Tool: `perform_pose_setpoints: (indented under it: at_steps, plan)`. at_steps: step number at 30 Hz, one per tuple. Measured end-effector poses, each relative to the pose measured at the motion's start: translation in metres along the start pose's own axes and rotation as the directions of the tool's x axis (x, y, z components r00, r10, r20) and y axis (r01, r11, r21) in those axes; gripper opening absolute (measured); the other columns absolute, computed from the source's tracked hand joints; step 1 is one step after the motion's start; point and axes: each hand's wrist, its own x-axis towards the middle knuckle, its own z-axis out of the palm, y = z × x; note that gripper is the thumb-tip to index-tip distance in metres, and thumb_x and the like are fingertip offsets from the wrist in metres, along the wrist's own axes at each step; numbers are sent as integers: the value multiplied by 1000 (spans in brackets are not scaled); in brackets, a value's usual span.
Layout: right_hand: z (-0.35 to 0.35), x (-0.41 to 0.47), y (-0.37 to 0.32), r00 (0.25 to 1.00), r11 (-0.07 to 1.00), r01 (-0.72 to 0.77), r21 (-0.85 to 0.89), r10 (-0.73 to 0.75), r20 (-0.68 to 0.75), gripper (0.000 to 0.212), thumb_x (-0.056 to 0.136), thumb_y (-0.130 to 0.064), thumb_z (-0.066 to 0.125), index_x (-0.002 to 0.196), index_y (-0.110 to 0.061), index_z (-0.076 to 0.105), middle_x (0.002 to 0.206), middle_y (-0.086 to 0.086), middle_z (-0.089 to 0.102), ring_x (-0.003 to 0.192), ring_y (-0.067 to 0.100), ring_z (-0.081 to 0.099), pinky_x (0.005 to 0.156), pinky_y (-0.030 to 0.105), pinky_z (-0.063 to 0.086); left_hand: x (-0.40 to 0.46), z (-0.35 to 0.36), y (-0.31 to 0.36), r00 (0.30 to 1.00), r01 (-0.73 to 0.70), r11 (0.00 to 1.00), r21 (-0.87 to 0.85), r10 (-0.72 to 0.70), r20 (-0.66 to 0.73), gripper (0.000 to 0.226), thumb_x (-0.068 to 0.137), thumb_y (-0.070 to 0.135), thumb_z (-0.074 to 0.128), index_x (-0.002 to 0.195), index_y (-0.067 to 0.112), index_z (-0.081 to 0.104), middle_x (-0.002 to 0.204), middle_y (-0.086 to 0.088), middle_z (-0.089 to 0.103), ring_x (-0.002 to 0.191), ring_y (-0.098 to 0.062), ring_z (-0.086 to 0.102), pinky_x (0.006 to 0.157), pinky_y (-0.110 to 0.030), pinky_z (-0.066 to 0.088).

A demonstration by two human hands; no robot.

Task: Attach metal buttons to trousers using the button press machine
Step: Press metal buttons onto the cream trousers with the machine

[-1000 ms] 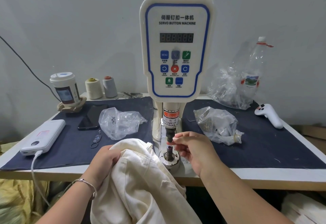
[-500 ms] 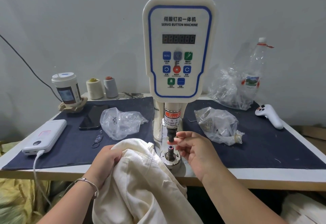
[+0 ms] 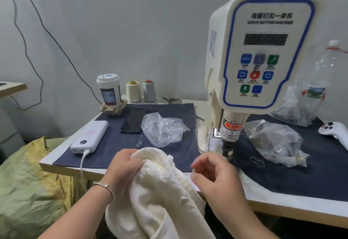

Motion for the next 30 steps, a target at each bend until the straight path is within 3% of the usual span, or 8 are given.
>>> perform_pose_setpoints:
  at_steps: [5, 7, 9, 12, 14, 19, 23, 30]
  plan:
    - [54, 90, -8, 980, 961, 183, -208, -195, -41, 17, 82, -8, 65, 75, -23, 62, 64, -7, 56, 60, 6, 50, 59, 26, 45, 6, -2, -10, 1000, 2, 996, -87, -4, -20, 12, 56, 15, 54, 56, 11, 66, 54, 2, 52, 50, -9, 46, 45, -18, 36]
    - [75, 134, -2, 973, 884, 190, -426, -227, -38, 18, 88, -10, 56, 82, -25, 64, 83, -6, 59, 75, 12, 54, 64, 30, 47, 11, -9, -13, 1000, 2, 996, -95, -2, -4, 18, 52, 15, 52, 57, 12, 69, 55, 2, 53, 51, -9, 45, 46, -19, 36]
    - [95, 169, 9, 981, 746, 170, -644, -192, 37, 22, 92, -11, 51, 95, -25, 68, 107, 2, 53, 98, 21, 52, 73, 35, 48, 15, -13, -16, 1000, 11, 995, -102, -10, 20, 18, 50, 16, 51, 55, 13, 68, 54, 2, 52, 51, -11, 44, 46, -19, 35]
    - [117, 202, 23, 995, 574, 93, -813, -18, 102, 25, 93, -14, 53, 110, -27, 67, 126, 7, 44, 117, 28, 44, 85, 43, 43, 21, -14, -23, 998, 32, 992, -118, -26, 55, 15, 49, 16, 50, 54, 11, 63, 54, 0, 48, 51, -13, 41, 48, -21, 32]
    - [127, 216, 29, 992, 495, 65, -866, 62, 110, 30, 93, -16, 54, 119, -26, 64, 131, 7, 40, 122, 29, 40, 91, 43, 42, 23, -15, -26, 998, 37, 992, -123, -29, 63, 7, 49, 15, 48, 51, 12, 53, 53, 0, 40, 51, -15, 34, 49, -23, 27]
    - [141, 234, 36, 987, 353, 57, -934, 122, 106, 42, 90, -18, 58, 131, -12, 54, 138, 11, 36, 123, 28, 38, 78, 33, 37, 29, -17, -27, 997, 41, 996, -81, -36, 68, 11, 48, 12, 43, 48, 17, 34, 53, 1, 27, 51, -14, 22, 48, -25, 17]
    - [140, 240, 35, 979, 351, -1, -936, 193, 71, 47, 89, -20, 58, 134, -10, 51, 139, 10, 34, 126, 28, 38, 91, 37, 43, 35, -17, -21, 992, 91, 996, -18, -89, 91, 15, 47, 13, 43, 44, 20, 29, 50, 4, 24, 50, -14, 19, 49, -28, 14]
    - [145, 248, 33, 970, 380, -13, -925, 229, 81, 58, 78, -17, 75, 132, -16, 53, 135, 9, 41, 124, 29, 44, 76, 35, 36, 37, -18, -17, 990, 110, 994, 21, -112, 90, 15, 46, 15, 43, 43, 21, 30, 49, 5, 25, 48, -13, 19, 46, -26, 15]
